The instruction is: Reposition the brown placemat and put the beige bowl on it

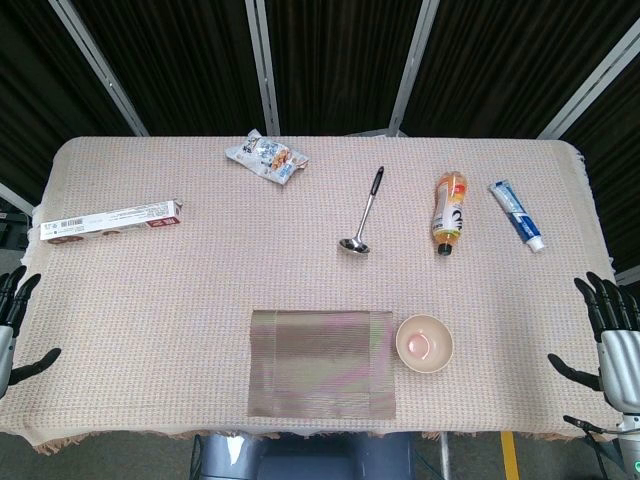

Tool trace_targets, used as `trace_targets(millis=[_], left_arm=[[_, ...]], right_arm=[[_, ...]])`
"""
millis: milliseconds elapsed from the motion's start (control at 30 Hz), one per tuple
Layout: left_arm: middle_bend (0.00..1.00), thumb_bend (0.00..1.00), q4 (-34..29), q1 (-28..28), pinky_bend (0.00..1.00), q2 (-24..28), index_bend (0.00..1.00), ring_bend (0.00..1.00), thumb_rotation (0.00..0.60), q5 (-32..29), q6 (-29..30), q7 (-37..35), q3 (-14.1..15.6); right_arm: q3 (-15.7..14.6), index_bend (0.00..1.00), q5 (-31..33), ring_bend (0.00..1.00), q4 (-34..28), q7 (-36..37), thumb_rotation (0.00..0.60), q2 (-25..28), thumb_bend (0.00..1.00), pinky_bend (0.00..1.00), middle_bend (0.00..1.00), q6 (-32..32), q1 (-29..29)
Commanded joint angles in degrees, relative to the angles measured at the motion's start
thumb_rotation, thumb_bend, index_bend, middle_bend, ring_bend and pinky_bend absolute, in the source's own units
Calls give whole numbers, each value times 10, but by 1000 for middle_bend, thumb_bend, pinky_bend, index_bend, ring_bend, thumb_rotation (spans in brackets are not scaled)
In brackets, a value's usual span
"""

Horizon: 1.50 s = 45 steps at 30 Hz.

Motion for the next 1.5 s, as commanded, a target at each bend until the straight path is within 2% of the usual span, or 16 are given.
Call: trace_targets(millis=[33,133,233,400,500,700,967,1067,1167,1233,1400,1433,1467,1500], left_arm=[[0,0,-1,0,0,0,0,0,600,-2,-1,3,0],[0,0,-2,0,0,-1,0,0,600,-5,-2,7,0],[0,0,-3,-1,0,-2,0,0,600,-8,-1,10,-4],[0,0,-1,-5,0,-7,0,0,600,-23,-8,16,-10],[0,0,3,-9,0,-10,0,0,600,-32,-14,22,-13],[0,0,5,-12,0,-18,0,0,600,-41,-21,37,-14],[0,0,6,-13,0,-21,0,0,600,-47,-22,40,-15],[0,0,6,-12,0,-20,0,0,600,-46,-19,37,-15],[0,0,5,-11,0,-18,0,0,600,-45,-17,34,-16],[0,0,5,-11,0,-17,0,0,600,-45,-17,33,-16],[0,0,5,-11,0,-17,0,0,600,-46,-17,34,-15],[0,0,5,-11,0,-17,0,0,600,-46,-17,34,-15],[0,0,5,-12,0,-17,0,0,600,-48,-18,34,-16],[0,0,5,-12,0,-17,0,0,600,-48,-18,33,-16]], right_arm=[[-1,0,0,0,-1,0,600,0,0,0,0,-2,1],[-9,3,-3,0,-7,10,600,3,0,0,0,-19,4],[-31,9,-35,0,1,7,600,4,0,0,0,-58,19],[-84,9,-120,0,54,27,600,-24,0,0,0,-140,57],[-96,16,-148,0,92,25,600,-54,0,0,0,-174,78],[-101,47,-165,0,138,-14,600,-111,0,0,0,-215,104],[-86,70,-141,0,173,-73,600,-164,0,0,0,-238,118],[-83,147,-130,0,184,-89,600,-179,0,0,0,-241,119],[-81,278,-126,0,196,-94,600,-196,9,0,0,-239,120],[-78,383,-127,0,207,-94,600,-211,64,0,0,-235,122],[-76,556,-136,0,244,-89,600,-255,277,0,0,-228,133],[-75,470,-138,0,250,-88,600,-262,319,0,0,-224,135],[-74,433,-144,0,260,-90,600,-271,343,0,0,-216,136],[-73,451,-146,0,263,-91,600,-275,372,0,0,-213,137]])
